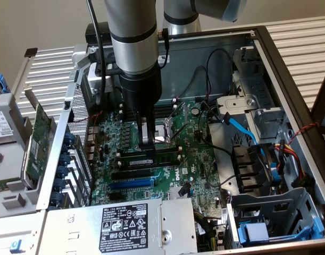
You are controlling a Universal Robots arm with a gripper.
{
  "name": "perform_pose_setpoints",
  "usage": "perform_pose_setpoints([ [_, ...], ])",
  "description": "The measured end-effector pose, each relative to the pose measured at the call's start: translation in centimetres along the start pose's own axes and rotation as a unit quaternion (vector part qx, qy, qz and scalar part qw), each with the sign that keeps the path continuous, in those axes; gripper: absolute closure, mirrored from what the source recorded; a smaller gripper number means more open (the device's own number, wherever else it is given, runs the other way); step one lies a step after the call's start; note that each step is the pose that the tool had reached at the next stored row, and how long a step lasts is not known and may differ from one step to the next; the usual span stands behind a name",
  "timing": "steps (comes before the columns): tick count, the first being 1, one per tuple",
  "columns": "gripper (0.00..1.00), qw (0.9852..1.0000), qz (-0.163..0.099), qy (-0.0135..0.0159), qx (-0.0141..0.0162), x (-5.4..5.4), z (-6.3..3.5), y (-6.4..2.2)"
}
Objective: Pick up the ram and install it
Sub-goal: 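Press down the ram until it locks into place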
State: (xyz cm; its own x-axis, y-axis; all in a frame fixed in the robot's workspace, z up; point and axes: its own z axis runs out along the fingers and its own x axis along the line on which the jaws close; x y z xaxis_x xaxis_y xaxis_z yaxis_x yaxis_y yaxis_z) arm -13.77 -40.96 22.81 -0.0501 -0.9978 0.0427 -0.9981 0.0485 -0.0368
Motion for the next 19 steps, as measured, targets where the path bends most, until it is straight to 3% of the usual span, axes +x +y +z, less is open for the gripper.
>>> perform_pose_setpoints([
  [11, 0.89, 1.0000, 0.001, 0.0004, -0.0002, 0.1, -2.00, -0.07],
  [19, 0.89, 1.0000, 0.001, 0.0004, -0.0002, 0.1, -2.14, -0.08],
])
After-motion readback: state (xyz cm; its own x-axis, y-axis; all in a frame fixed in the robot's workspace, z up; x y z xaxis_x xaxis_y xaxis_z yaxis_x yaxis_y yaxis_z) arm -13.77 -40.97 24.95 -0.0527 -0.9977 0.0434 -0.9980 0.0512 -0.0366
